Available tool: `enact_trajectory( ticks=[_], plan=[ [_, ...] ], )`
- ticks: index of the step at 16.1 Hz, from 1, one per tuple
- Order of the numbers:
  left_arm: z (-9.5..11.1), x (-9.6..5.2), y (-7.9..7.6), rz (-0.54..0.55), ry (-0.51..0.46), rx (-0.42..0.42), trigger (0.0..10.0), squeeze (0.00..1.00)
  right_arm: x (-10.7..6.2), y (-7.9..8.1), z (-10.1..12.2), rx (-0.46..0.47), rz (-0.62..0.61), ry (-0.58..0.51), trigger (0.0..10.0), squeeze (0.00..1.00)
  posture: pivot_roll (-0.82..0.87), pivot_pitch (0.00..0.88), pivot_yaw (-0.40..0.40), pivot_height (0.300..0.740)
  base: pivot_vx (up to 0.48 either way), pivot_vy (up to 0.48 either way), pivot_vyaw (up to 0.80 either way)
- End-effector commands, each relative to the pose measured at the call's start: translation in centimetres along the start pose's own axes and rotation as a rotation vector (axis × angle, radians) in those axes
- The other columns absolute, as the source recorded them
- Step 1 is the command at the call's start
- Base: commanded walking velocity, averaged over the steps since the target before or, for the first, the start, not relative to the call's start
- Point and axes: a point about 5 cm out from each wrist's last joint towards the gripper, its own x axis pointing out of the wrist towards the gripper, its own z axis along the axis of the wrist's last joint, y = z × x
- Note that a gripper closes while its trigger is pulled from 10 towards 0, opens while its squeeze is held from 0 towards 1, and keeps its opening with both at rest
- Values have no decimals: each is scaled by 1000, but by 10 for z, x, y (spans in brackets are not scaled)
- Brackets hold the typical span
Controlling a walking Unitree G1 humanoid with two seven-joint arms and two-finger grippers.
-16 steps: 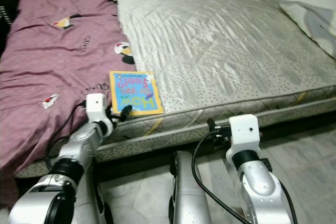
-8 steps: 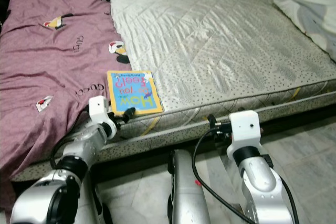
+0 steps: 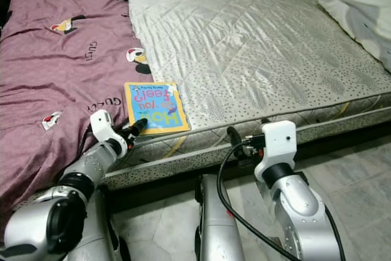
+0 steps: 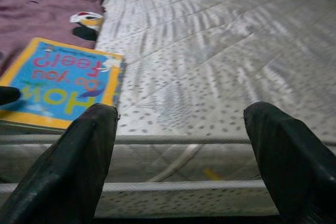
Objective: Clean up the room
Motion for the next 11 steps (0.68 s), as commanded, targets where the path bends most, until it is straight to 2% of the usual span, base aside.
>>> enact_trajectory(
  ticks=[1, 3, 6, 11],
  plan=[
    [0, -1, 4, 6, 28, -29, 0, 0, -2, 3, 9, 30, 37, -25, 10000, 0, -255, 47, -69, 527, 0, 0, 0],
    [-1, -2, 6, 4, 56, -28, 0, 0, -3, 6, 13, 58, 61, -31, 10000, 0, -257, 48, -67, 527, 0, 0, 0],
    [-1, -1, 2, -4, 117, 2, 0, 0, -2, 19, 19, 90, 139, -39, 10000, 0, -260, 43, -58, 527, 0, 0, 0],
    [-5, 5, -11, -39, 148, 35, 0, 0, 2, 16, 23, 76, 117, -44, 10000, 0, -262, 33, -53, 527, 0, 0, 0]
  ],
)
